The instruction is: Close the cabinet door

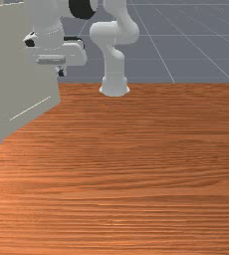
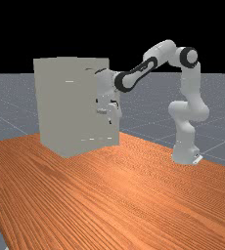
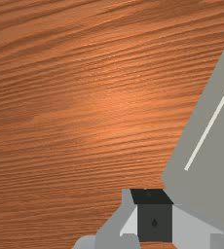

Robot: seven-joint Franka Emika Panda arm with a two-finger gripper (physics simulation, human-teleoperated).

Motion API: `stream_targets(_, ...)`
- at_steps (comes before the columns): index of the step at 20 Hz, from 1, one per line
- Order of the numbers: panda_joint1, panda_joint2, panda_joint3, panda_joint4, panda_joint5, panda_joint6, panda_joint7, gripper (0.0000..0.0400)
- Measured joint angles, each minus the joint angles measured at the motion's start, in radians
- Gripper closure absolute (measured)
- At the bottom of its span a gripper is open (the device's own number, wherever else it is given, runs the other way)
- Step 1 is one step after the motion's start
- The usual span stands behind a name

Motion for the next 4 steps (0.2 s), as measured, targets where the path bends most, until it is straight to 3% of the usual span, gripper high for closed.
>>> stream_targets(4, -0.025, 0.003, -0.11, 0.008, -0.003, 0.011, -0.062, 0.04)
